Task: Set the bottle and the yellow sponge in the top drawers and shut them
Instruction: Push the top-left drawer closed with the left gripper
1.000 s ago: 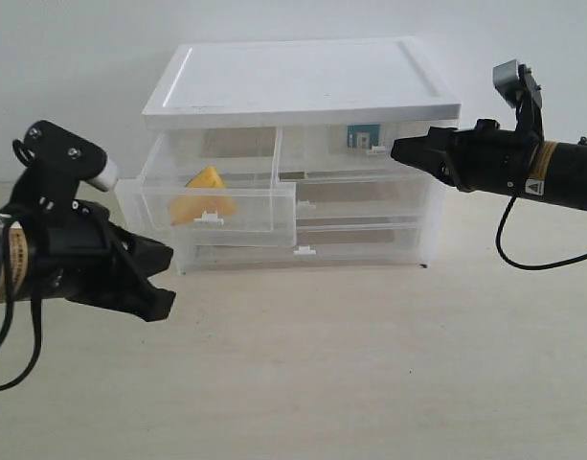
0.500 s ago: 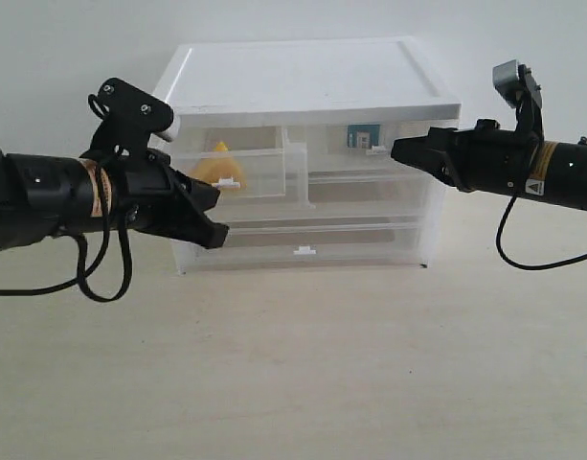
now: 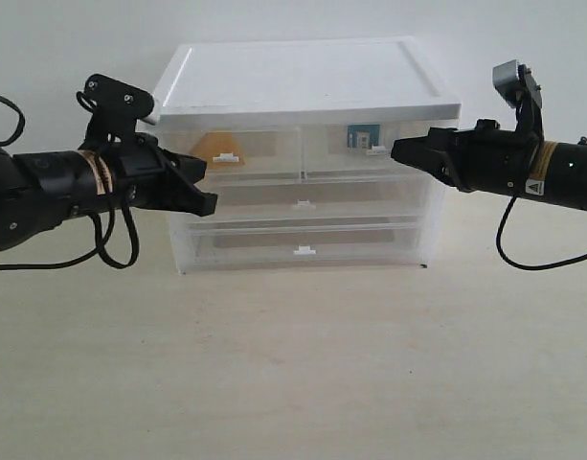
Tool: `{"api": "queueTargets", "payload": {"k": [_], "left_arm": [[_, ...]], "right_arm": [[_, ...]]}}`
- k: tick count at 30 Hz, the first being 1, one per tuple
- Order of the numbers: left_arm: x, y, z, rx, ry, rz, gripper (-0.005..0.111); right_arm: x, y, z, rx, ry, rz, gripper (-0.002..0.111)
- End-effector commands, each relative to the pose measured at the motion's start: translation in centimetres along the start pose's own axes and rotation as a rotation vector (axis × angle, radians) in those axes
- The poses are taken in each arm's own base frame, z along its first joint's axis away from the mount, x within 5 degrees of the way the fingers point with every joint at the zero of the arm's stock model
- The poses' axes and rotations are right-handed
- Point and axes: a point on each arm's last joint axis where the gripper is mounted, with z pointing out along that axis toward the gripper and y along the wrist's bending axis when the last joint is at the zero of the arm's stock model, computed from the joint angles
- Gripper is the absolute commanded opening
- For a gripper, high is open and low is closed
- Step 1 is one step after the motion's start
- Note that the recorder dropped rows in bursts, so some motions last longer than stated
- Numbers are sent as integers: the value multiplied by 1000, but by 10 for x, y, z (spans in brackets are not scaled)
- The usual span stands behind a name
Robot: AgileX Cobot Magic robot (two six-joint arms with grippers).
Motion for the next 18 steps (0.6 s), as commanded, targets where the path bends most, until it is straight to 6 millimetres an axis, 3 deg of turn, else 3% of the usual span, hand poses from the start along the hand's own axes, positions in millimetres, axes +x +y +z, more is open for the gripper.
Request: {"api": "queueTargets", "payload": {"k": [1,5,9,13,15,18], "left_arm": [[-14,13,5,-31,-97,-52,4],[-14,19,11,-49,-82,-65,4],[-14,12,7,16,-59,-93,4],[-12,-4,-25,92,-111,-112,4],[-11,-7,-39,76,-133,-133,4],[-9,-10,-76,-3,-250,-169,4]], "right_arm": [[-6,-4,-1,46,-33,10,0],[-6,-4,-1,44,-32,9,0],[-6,-3,-1,40,-33,5,0],[-6,2,-1,-15,-45,1,0],[-7,4,-2,-40,-52,-2,0],[-6,14,-6,-110,-68,-13,0]]}}
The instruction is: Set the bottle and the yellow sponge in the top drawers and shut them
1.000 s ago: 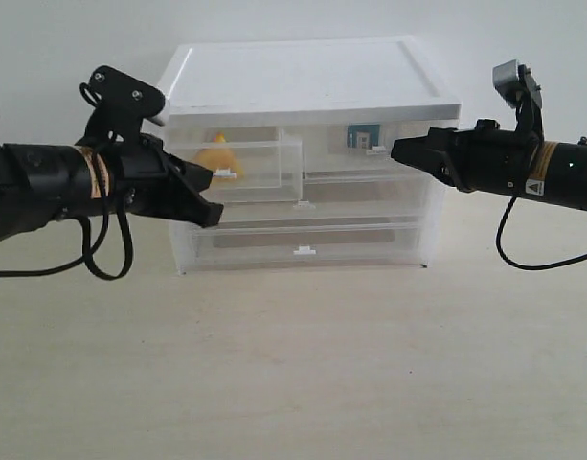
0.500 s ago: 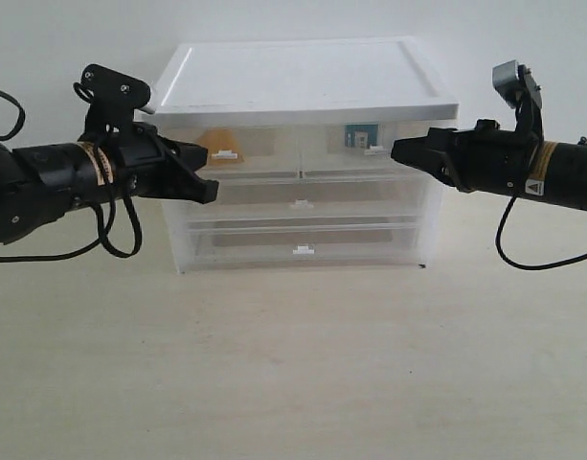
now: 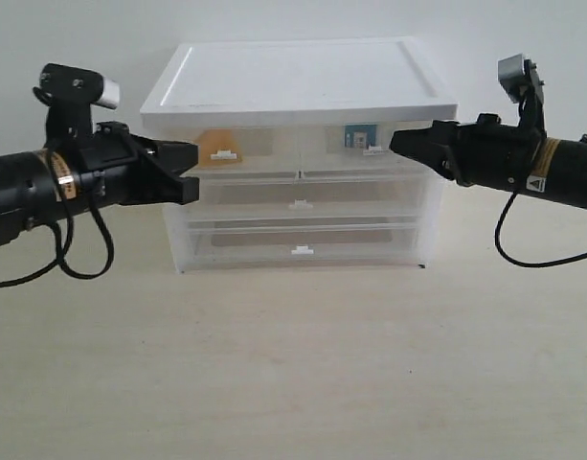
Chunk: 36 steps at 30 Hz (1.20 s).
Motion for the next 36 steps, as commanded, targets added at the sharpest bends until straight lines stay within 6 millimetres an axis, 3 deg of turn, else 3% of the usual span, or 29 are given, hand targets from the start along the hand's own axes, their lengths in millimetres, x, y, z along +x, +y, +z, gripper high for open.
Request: {"api": "queueTargets", "payload": {"k": [1,4,8,13,21,24,28,36], "left_arm": [[-6,-7,-46,-84,-131,-20,4],[-12,-15,-85,-134,-191,-16,4],[-21,-25,-117,-154,-235,-9,4],[-34,-35,-175,-245,-350,-3,4],[-19,-53,-247,-316,-510,-9,4],[-9,-62,-273,-311,-609,-3,4],[4,-69,-298,-306,-725,-28,4],[15,-77,-316,-282,-737,-68,4]], "right_arm": [[-3,13,-9,-38,-49,-38,0],[-12,40,-29,16,-106,-119,0],[-24,77,-50,0,-135,-216,0],[-33,129,-91,99,-206,-386,0],[-27,184,-147,228,-374,-551,0],[-15,204,-171,253,-461,-591,0],[2,228,-199,267,-554,-640,0],[36,249,-231,270,-641,-686,0]]}}
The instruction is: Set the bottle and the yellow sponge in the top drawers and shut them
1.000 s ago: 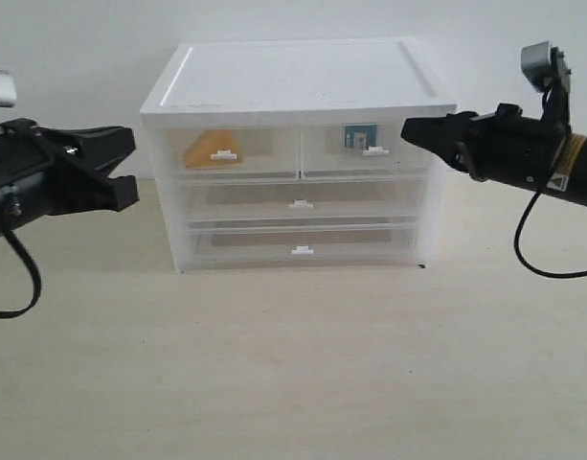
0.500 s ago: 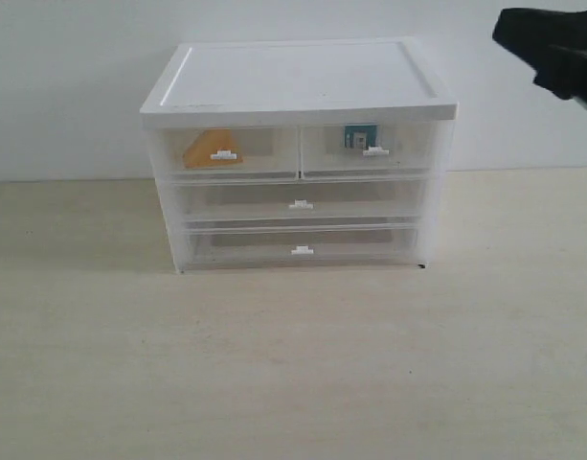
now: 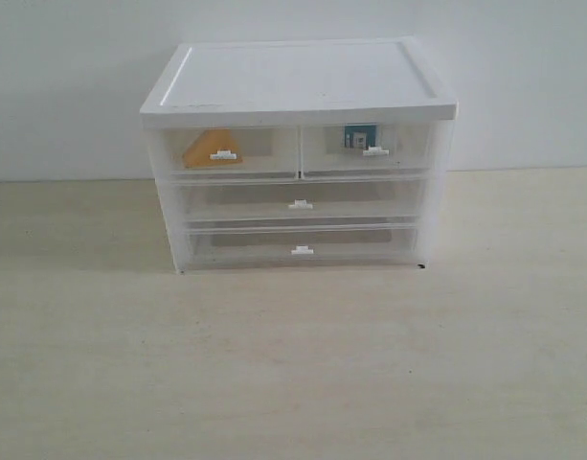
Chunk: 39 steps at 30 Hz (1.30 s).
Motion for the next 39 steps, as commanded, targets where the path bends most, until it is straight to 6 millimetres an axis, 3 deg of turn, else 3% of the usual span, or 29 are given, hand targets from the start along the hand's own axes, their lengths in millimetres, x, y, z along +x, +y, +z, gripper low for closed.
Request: {"api": "queueTargets", "payload": {"k": [1,8,39], "left_arm": [[5,1,-6,-9,45,-23,4],[14,2,-7,-19,141,-25,4],[14,2,-7,-18,142,-11,4]], "right_arm": [[0,6,-18,10,-38,-1,0],[8,4,-25,68,8,0,0],[8,4,-25,66,11,-4,0]]}}
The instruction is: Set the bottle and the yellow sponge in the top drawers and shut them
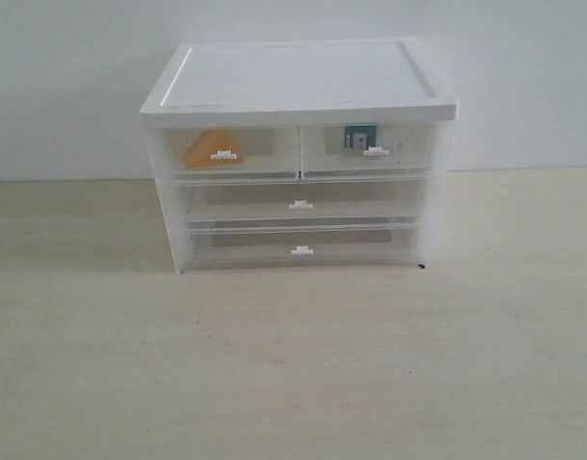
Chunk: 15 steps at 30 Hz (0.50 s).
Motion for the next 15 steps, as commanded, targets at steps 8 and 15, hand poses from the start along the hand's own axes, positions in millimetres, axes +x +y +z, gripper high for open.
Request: {"api": "queueTargets", "payload": {"k": [8,15], "left_arm": [[6,2,-1,-23,19,55,4],[7,9,-1,-189,18,20,4]], "right_arm": [[2,0,-1,4,3,1,0],[2,0,-1,4,3,1,0]]}}
